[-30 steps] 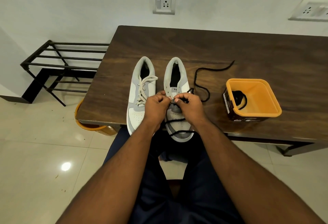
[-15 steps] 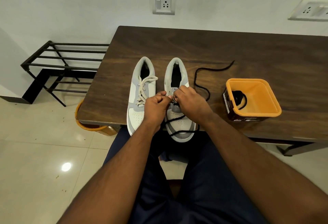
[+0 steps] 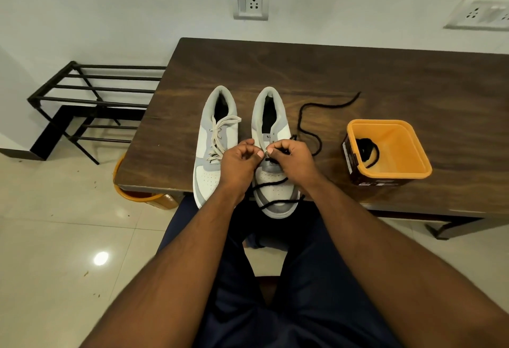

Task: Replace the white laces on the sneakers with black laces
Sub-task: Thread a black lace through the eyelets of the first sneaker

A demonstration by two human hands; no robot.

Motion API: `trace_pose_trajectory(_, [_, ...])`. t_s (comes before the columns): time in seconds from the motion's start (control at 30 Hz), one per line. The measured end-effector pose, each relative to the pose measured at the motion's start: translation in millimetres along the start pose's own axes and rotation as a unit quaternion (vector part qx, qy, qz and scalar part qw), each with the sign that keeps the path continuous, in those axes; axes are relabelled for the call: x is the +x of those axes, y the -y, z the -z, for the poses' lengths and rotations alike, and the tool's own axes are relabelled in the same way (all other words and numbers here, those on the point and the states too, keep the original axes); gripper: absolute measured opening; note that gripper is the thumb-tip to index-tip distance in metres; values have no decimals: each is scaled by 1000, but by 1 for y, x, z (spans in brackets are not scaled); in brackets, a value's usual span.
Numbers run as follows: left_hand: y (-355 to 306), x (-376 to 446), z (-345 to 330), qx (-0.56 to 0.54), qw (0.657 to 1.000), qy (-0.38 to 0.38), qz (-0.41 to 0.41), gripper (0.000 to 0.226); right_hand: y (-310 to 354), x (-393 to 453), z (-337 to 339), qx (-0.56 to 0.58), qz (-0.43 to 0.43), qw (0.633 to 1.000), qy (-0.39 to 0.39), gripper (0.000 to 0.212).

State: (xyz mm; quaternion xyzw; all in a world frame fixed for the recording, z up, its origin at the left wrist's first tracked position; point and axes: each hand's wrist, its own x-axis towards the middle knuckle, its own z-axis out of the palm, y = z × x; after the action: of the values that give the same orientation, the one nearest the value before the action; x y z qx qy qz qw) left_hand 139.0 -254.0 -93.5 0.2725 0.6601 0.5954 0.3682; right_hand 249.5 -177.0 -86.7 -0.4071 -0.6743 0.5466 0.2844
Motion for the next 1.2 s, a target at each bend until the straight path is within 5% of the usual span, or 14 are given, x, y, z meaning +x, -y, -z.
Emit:
trace_pose_trajectory(0.13, [0,-2,-5,46,999,-19,-16,11,-2,3,4,-5,-23,1000,17,10])
trace_pose_trajectory(0.3, [-26,-6,6,-275,955,-49,97,25,-5,3,12,-9,-29,999,30,20])
trace_pose_trajectory(0.47, [-65,-13,23,-464,875,-128,53,29,-9,5,14,-9,-30,999,30,20])
trace_pose_trajectory(0.53, [-80,-12,33,-467,870,-154,27,27,-10,5,13,-23,-29,999,31,21])
trace_pose_trajectory(0.6, [-88,-12,38,-306,941,-143,-25,19,-9,5,13,-48,-26,998,38,24])
trace_pose_trajectory(0.67, [-84,-12,32,-12,994,-77,-75,15,-7,7,14,-108,-10,992,63,26])
trace_pose_trajectory(0.8, [-54,-7,13,418,905,79,-23,33,-3,12,16,-224,58,964,129,31])
trace_pose_trajectory(0.9, [-42,-5,5,439,896,60,-22,21,7,10,24,-296,78,943,128,32])
trace_pose_trajectory(0.97, [-41,-11,10,362,931,13,-39,17,14,10,33,-350,97,921,141,34])
trace_pose_trajectory(1.03, [-41,-13,22,216,961,-166,-51,12,20,10,43,-387,113,902,153,36])
trace_pose_trajectory(1.13, [-45,-12,53,-14,904,-428,-12,10,24,8,50,-391,116,899,161,33])
trace_pose_trajectory(1.2, [-48,-15,60,-7,903,-428,-42,9,24,5,50,-384,127,901,159,34])
